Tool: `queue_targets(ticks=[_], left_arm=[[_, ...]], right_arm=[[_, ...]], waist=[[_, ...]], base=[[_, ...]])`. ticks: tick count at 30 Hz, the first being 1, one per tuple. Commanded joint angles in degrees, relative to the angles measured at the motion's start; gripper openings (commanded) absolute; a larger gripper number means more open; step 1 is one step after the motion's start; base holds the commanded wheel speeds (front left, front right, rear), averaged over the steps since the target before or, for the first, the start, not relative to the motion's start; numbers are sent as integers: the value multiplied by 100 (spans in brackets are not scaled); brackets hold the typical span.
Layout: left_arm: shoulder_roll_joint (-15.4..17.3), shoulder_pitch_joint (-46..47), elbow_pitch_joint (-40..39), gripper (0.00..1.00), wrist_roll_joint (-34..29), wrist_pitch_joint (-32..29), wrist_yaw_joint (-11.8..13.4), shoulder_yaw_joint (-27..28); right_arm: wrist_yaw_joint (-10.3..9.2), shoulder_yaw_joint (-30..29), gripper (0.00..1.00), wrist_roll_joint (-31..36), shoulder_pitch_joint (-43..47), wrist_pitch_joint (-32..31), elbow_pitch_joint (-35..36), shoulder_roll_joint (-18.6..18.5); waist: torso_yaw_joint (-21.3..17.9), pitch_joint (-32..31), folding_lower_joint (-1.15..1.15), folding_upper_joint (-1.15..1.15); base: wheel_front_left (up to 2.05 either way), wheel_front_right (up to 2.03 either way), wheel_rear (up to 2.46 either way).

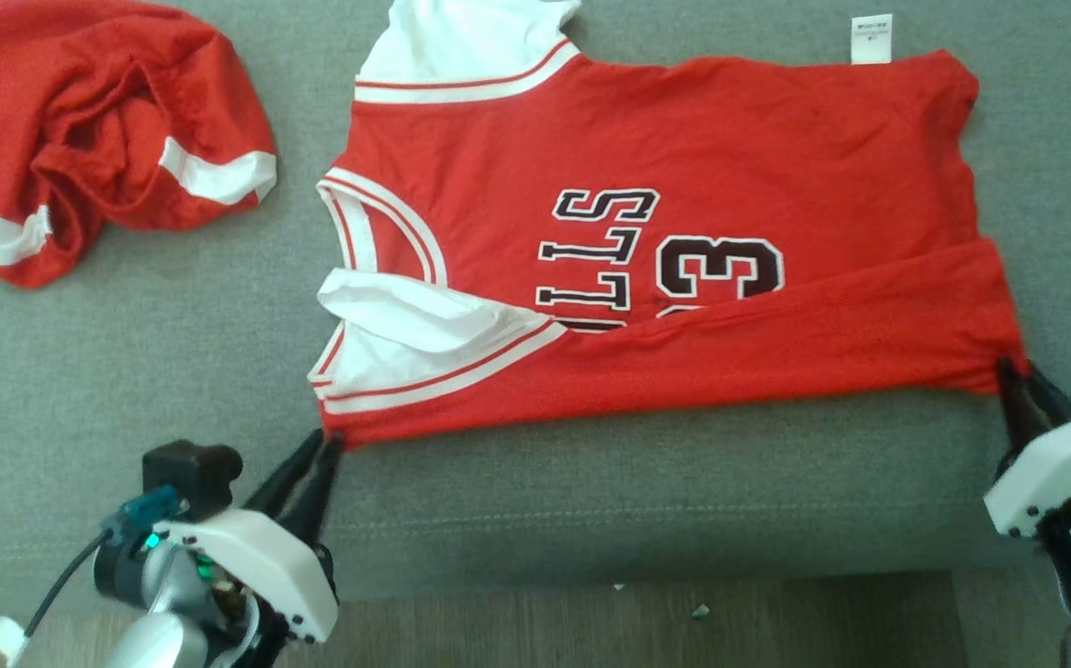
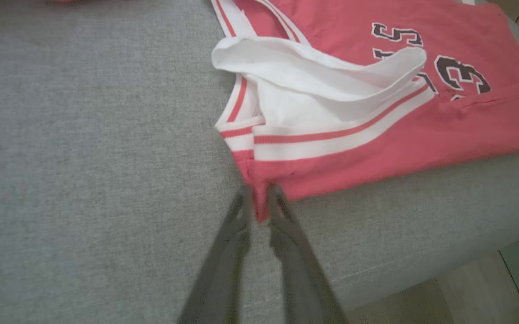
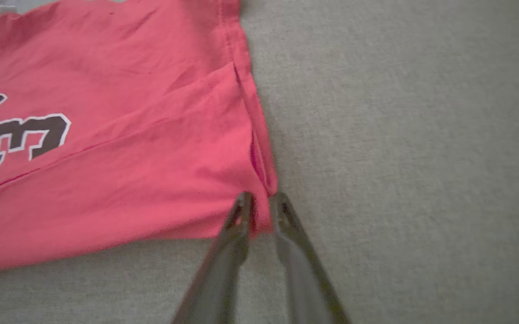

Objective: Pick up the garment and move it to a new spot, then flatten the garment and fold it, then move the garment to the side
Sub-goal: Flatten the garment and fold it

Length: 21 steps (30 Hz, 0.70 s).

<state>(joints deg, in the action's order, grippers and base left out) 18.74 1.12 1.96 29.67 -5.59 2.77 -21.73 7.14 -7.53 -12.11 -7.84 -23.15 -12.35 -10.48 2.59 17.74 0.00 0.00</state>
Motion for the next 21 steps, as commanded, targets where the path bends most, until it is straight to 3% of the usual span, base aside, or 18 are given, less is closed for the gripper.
queue_targets(ticks=[1,8,13,16,21], left_arm=[[197,-32,-176,100,-53,-62,75,179],[381,75,-529,100,179,-244,128,479],[581,1115,-807,100,181,-573,119,711],[578,2136,-639,100,357,-945,-134,683],[518,3873,456,100,643,-1436,-632,594]], right_arm=[[35,-21,100,125,154,-10,284,-37],[35,-209,100,375,159,363,808,80],[35,32,100,289,-15,832,1050,243],[35,260,100,259,-208,1127,1056,294],[35,905,100,38,-580,1481,994,302]], waist=[[-10,-96,0,0],[-48,-167,0,0],[-2,-38,0,0],[7,205,0,0],[-153,632,0,0]], base=[[0,0,0],[0,0,0],[0,0,0],[0,0,0],[0,0,0]])
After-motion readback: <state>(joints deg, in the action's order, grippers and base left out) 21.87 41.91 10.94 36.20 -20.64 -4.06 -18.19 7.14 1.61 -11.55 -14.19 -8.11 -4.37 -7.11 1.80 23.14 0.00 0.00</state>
